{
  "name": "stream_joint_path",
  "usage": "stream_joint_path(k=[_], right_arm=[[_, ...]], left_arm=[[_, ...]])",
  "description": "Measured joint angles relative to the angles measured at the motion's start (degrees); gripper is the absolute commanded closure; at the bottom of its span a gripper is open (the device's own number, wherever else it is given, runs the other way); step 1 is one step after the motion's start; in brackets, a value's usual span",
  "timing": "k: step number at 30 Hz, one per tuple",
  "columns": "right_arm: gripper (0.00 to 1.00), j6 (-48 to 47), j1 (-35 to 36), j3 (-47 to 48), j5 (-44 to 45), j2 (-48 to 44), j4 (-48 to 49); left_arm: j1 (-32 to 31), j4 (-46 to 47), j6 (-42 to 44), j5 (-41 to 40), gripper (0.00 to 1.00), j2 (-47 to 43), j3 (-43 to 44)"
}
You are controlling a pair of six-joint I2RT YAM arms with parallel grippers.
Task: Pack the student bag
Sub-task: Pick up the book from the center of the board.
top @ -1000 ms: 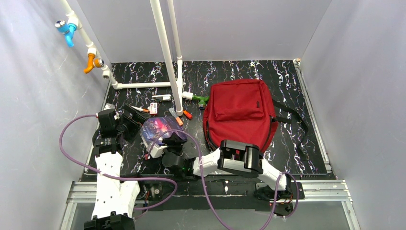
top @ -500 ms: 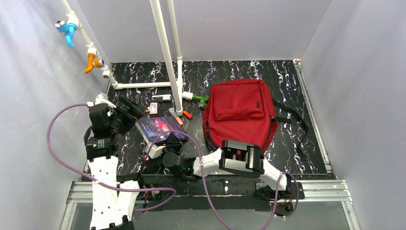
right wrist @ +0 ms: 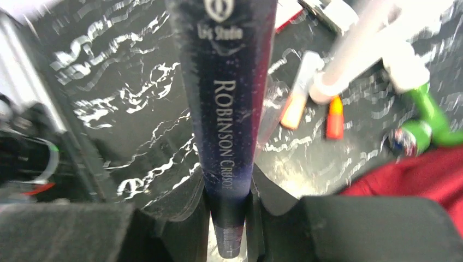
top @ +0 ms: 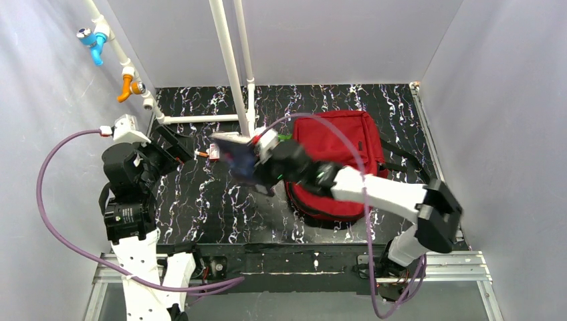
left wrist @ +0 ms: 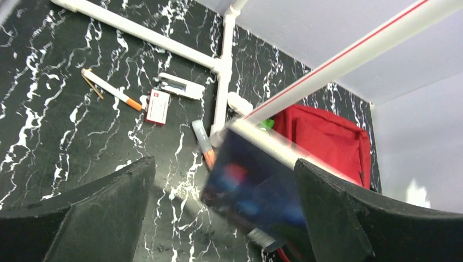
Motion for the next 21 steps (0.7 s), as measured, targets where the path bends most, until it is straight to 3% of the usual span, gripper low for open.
stream_joint_path(k=[2,6,10,14,17,21], right_arm=[[0.99,9.4,-10.9,-3.2,-15.1,-6.2,-2.1],[0.99,18.5,-26.5,-8.3,-30.0,-13.0,-10.2],[0.99,20.2,-35.9,-9.0,-34.8,-16.8,-26.1],[0.99,19.2,-44.6,-7.8,-33.5,-23.2,-36.7],[0.99,17.8,-46.0,-3.9,-31.9,-27.1,-41.1],[0.99,16.6,-45.3,-0.6,-31.6,-30.8,-42.6]], left_arm=[[0.0,0.5,0.4,1.8,0.05,-0.2,-1.5],[0.0,3.7,0.3,8.3,0.07,-0.4,-6.2],[-0.8,10.8,-2.4,16.5,0.10,-0.5,-12.3],[-5.0,17.4,-5.5,20.9,0.11,0.4,-16.1],[-12.3,21.1,-6.4,21.0,0.11,1.5,-17.2],[-27.5,25.6,-6.2,18.3,0.10,3.1,-19.1]])
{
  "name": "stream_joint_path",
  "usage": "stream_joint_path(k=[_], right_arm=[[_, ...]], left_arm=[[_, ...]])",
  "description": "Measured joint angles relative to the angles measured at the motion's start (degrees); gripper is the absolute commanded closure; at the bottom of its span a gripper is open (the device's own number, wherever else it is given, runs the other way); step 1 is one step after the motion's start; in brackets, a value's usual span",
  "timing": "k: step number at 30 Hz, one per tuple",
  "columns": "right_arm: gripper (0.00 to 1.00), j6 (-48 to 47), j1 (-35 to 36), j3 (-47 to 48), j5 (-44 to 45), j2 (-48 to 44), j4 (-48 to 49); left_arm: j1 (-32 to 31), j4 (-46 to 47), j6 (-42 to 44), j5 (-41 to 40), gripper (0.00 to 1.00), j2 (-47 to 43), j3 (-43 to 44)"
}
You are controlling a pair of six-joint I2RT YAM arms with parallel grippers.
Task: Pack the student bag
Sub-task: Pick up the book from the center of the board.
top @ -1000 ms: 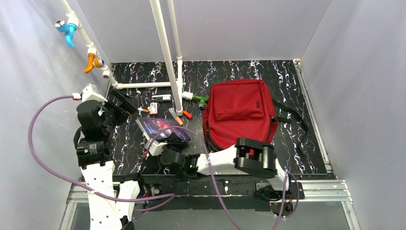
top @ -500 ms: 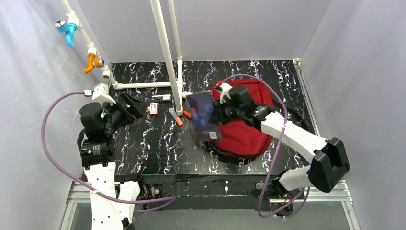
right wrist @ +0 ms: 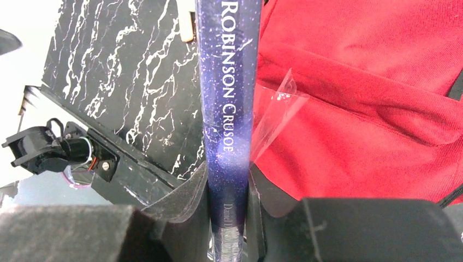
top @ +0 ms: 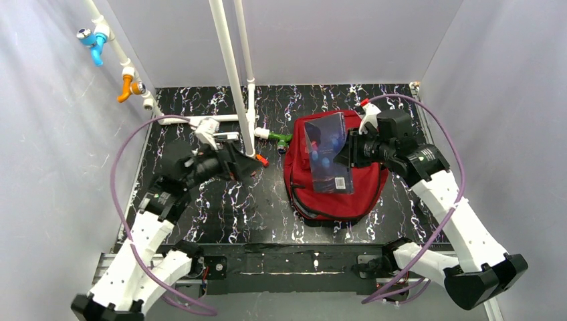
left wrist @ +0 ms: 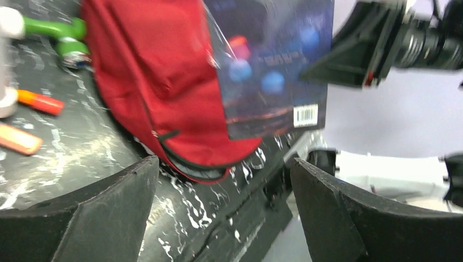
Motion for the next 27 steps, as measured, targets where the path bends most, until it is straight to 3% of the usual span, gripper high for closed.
stream_joint_path(k=[4,11,15,20,24,27], right_arm=[[0.99,-1.3,-0.1,0.4,-4.1,-1.3,-1.6],[0.99,1.4,0.3,-3.1,-26.4,-1.5,4.7],[0.99,15.3,0.3,-11.9,-34.7,-3.7,24.1],[0.99,35.5,0.3,-19.9,-40.1,-2.4,49.7],[0.99,42.9,0.3,-19.9,-42.8,-1.3,59.4],[0.99,45.6,0.3,-19.9,-44.7,-1.3,63.4]], left_arm=[[-12.4,5.0,0.2,-2.8,0.06,4.4,-1.5],[-14.9,10.8,-4.4,-1.7,0.07,9.3,-1.6],[-14.9,8.7,-8.6,-6.8,0.06,0.7,-2.5],[-14.9,13.5,-18.7,-12.7,0.02,-15.3,-11.5],[-14.9,17.3,-24.0,-11.8,0.03,-13.9,-14.3],[-14.8,19.2,-25.6,-8.3,0.14,-8.7,-13.5]])
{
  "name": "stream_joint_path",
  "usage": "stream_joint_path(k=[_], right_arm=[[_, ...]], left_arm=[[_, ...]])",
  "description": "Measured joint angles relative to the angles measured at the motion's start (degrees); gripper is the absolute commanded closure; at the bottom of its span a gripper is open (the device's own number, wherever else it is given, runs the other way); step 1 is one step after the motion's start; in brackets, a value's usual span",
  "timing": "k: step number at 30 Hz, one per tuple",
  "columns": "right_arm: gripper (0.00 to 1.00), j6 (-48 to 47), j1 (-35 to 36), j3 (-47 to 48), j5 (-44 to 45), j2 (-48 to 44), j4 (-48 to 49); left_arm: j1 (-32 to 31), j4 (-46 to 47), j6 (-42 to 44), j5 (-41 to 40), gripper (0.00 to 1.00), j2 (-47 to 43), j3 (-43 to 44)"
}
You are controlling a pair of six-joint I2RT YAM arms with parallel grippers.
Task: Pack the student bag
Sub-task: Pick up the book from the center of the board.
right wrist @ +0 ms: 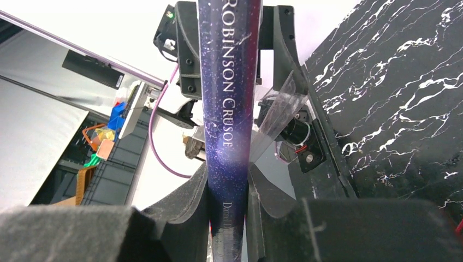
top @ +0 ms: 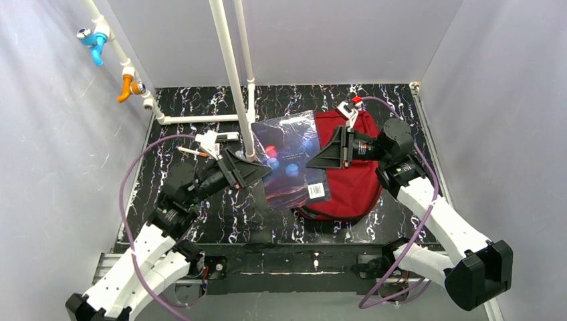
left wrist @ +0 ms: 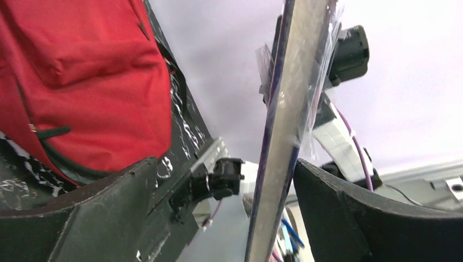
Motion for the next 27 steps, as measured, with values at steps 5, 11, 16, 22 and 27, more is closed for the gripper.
stream_joint_path(k=[5,11,16,22,27], right_arm=[[0.99,1.7,0.0,0.0,-1.3,0.0,1.9],[0.99,3.9,1.5,-0.4,-2.1,0.8,5.7],[0.68,5.5,2.7,-0.9,-2.5,2.9,9.0],[0.16,-2.8,3.2,1.6,0.9,5.2,-2.9],[0.02,-19.9,3.5,8.9,11.3,7.9,-28.4]], left_arm=[[0.0,8.4,-3.5,7.8,0.37,6.6,0.9],[0.0,20.8,-7.5,13.1,0.69,7.9,-0.3],[0.5,25.9,-9.4,15.2,1.00,8.7,-2.1],[0.4,26.6,-10.4,14.5,1.00,8.9,-4.8],[-0.1,18.4,-9.2,9.9,1.00,6.0,-6.4]])
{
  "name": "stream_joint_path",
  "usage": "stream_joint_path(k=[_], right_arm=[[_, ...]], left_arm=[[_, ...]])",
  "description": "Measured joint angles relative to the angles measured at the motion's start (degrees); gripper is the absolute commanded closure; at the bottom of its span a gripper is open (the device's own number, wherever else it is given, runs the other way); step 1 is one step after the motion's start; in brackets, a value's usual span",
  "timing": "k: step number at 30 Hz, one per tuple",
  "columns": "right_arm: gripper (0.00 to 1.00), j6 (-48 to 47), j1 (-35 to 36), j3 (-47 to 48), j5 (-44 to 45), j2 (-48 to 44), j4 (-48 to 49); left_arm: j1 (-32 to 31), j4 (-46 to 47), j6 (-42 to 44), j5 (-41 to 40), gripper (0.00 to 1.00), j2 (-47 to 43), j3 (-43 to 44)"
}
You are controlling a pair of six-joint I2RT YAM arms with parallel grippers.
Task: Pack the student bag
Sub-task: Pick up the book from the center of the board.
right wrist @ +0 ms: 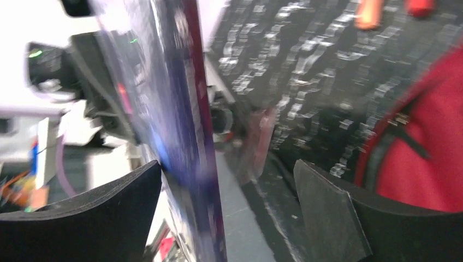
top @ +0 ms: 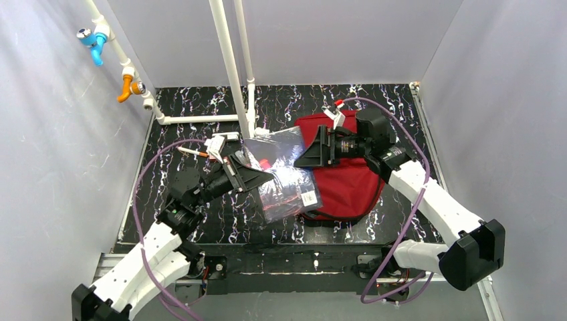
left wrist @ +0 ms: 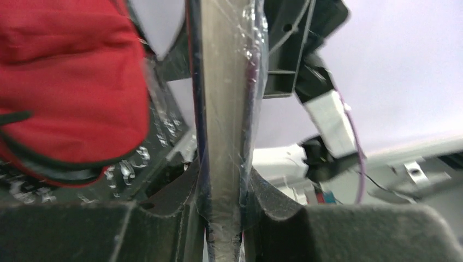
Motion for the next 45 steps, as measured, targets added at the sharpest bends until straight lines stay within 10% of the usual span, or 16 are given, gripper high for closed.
stream_joint_path(k=[7,13,21,30,34,45], right_arm=[[0.02,-16.0,4.5,7.1,28.0,1.1,-25.6],[0.01,-25.6,38.3,10.3,59.7,2.5,-28.2],[0.02,-45.6,70.3,1.3,87.3,4.5,-11.2],[0.04,-57.4,70.8,-3.4,94.8,16.0,13.2],[0.30,-60.4,70.7,-3.4,96.2,20.1,21.6],[0.60,-61.9,69.0,-4.2,103.5,24.5,34.6]], left_arm=[[0.0,-42.1,3.9,-24.9,1.00,-8.3,9.1],[0.2,-70.5,2.4,-40.2,1.00,-2.3,21.4],[0.2,-80.7,-1.5,-43.6,1.00,-1.4,22.6],[0.2,-81.4,-4.1,-42.3,1.00,-1.2,23.4],[0.1,-81.3,-5.0,-41.6,1.00,-1.2,23.6],[0.1,-81.1,-6.8,-39.8,1.00,-1.3,23.6]])
